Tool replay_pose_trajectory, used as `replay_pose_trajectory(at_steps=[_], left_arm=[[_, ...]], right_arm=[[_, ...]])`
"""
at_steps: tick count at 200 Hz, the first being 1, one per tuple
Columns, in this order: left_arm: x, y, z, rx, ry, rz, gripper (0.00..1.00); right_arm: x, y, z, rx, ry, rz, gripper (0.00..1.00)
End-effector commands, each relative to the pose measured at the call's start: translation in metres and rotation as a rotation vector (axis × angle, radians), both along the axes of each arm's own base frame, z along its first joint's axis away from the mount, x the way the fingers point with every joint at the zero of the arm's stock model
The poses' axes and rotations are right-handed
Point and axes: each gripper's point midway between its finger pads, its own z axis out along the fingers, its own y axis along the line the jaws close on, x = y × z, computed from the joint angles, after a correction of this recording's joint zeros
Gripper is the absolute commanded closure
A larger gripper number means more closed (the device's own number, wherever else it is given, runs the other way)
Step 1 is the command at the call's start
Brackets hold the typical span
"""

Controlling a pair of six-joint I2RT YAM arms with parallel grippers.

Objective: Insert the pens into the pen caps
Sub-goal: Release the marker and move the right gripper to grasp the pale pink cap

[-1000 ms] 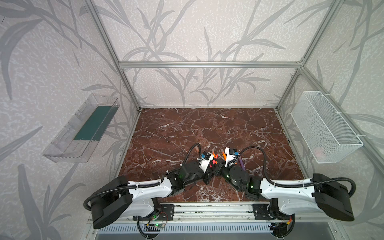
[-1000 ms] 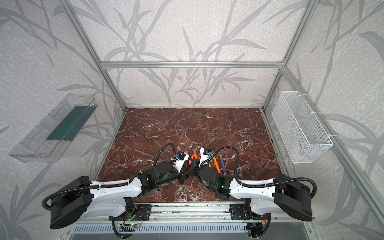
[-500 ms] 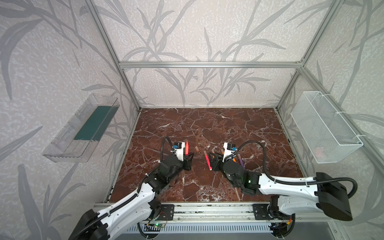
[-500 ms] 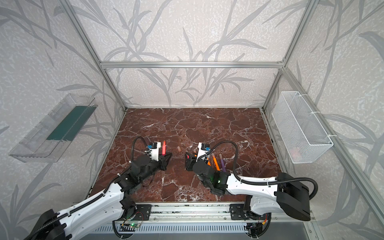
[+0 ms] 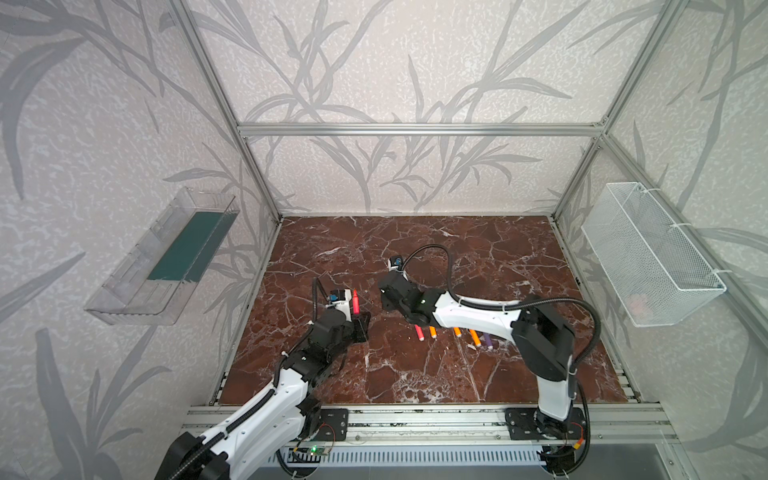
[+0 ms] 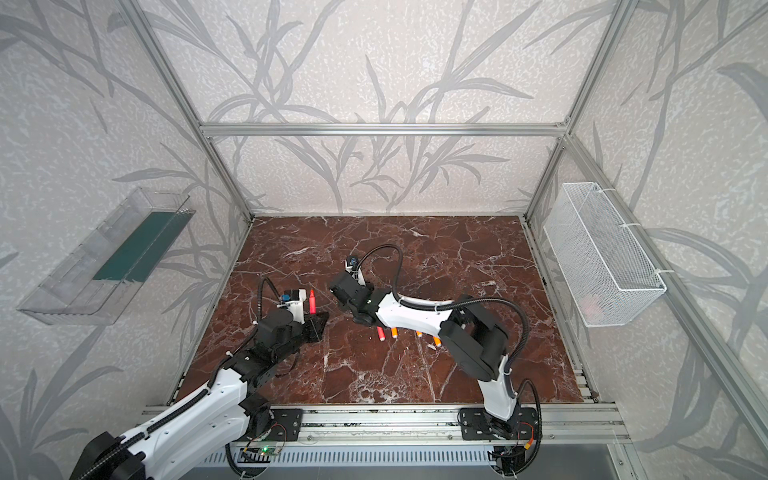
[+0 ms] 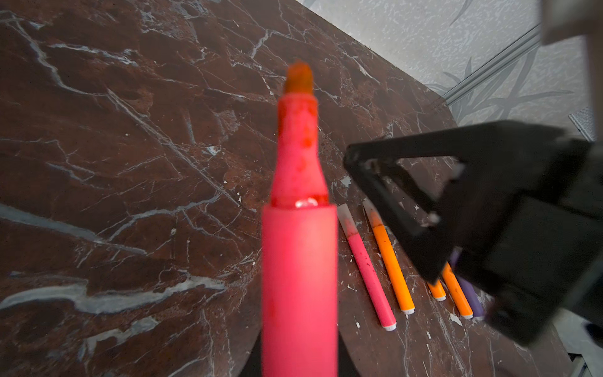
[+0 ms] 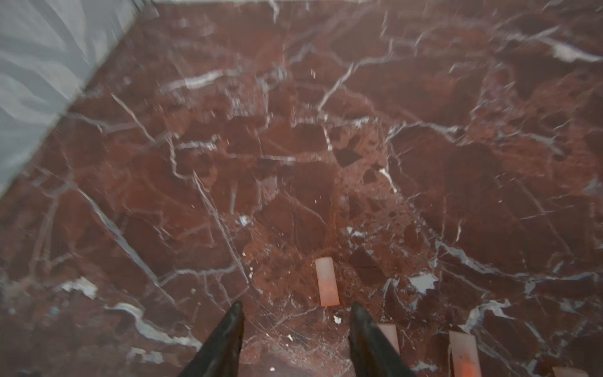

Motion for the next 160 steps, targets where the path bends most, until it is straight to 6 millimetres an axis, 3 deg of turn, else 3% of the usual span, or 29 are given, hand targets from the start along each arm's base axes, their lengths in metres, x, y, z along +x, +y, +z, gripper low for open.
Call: replay_pose_trajectory(at_steps=[1,48,89,160], left_arm=[[-0.002,0.005,-0.003,0.0,0.009,0.023,1.0],[-0.002,0.005,0.003,0.001,-0.007,0.019,1.0],[-0.001,0.006,0.004,0.005,-0.013,0.019,1.0],[-0.001,0.001,0.006,-0.012,-0.012,0.001,1.0]], right_arm=[[-0.004,-0.007,-0.041,-0.161,0.158,0.07,0.53],[0.008,-0.003,-0.072,-0.261,0.191,0.07,0.55],[0.013,-0.011,-0.084,-0.312,0.2,0.053,0.56],[0.017,-0.016,-0.106,-0.348,0.241,0.035,0.68]])
